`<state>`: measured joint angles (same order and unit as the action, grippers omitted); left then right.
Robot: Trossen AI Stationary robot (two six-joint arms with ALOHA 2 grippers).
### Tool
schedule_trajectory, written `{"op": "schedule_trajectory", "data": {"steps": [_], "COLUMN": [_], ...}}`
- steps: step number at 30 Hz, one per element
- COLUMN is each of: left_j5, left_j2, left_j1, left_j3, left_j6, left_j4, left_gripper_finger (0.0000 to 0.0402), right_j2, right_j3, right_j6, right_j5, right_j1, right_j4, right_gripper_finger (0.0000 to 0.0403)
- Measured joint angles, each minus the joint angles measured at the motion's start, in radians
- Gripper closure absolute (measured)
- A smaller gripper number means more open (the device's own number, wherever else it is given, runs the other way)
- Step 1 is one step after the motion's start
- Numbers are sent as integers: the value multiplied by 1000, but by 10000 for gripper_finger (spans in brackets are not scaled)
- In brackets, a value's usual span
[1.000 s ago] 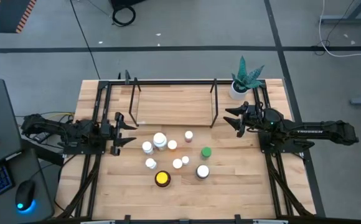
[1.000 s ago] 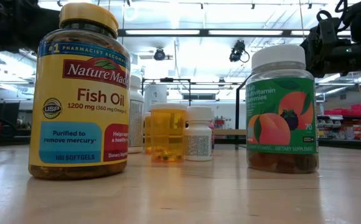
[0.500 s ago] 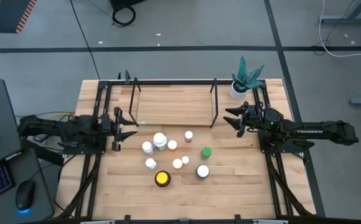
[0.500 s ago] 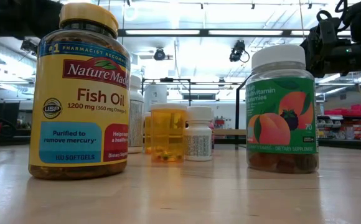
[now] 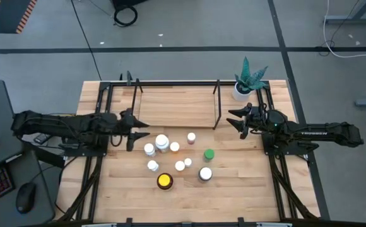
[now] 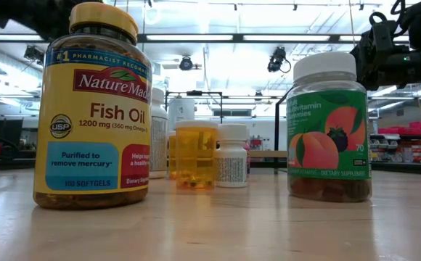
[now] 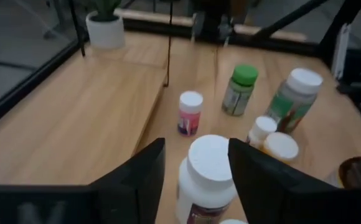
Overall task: Pick and place medicine bottles onto shelf by color
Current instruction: Put the white red pill bottle on the shelf
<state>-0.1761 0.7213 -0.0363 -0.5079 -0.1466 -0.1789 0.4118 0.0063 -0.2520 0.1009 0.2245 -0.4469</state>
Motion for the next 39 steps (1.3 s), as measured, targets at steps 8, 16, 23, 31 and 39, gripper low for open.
{"op": "schedule_trajectory", "data": {"steps": [8, 16, 23, 31, 39], "left_j5": [-10, 85, 120, 155, 132], "left_j2": [171, 341, 502, 666, 811], "left_j1": [1, 1, 1, 1, 1], "left_j3": [-200, -363, -482, -583, -675], "left_j6": [-29, -55, -10, 61, 65], "left_j4": [-237, -412, -506, -534, -594], "left_gripper_finger": [135, 61, 30, 26, 26], "right_j2": [0, 0, 0, 0, 0], "right_j3": [0, 0, 0, 0, 0], "right_j6": [0, 0, 0, 0, 0], "right_j5": [3, 3, 3, 3, 3], "right_j1": [0, 0, 0, 0, 0], "right_j4": [0, 0, 0, 0, 0], "right_gripper_finger": [160, 160, 160, 160, 160]}}
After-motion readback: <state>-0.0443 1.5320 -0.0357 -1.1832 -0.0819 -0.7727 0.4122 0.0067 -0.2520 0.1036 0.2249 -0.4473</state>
